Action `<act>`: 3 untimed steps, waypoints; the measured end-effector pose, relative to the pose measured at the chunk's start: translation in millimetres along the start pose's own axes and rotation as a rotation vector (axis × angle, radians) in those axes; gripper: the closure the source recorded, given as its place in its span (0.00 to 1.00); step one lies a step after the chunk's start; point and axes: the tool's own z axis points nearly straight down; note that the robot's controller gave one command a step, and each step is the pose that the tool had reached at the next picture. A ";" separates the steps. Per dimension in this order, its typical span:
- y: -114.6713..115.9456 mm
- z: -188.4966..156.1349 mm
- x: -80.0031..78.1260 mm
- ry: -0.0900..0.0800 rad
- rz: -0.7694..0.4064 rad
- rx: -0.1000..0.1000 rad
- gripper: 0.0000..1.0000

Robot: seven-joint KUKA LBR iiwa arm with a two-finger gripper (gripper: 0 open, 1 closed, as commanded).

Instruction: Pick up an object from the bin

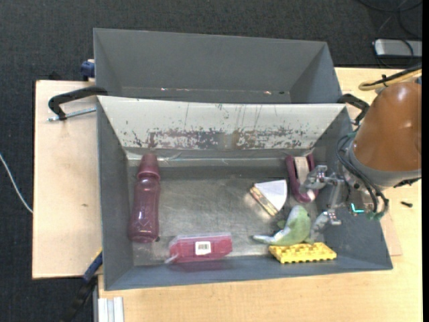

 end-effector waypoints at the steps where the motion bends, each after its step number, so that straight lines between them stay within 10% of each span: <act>1: 0.5 -3.7 -1.7 -0.008 -0.002 0.001 0.00; 2: 20.0 87.2 -14.0 -0.016 -0.260 0.003 1.00; 3: 20.0 87.2 -14.0 -0.016 -0.261 0.003 1.00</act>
Offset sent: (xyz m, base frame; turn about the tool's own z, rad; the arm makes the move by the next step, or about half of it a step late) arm 0.0080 0.0191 -0.0956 -0.2603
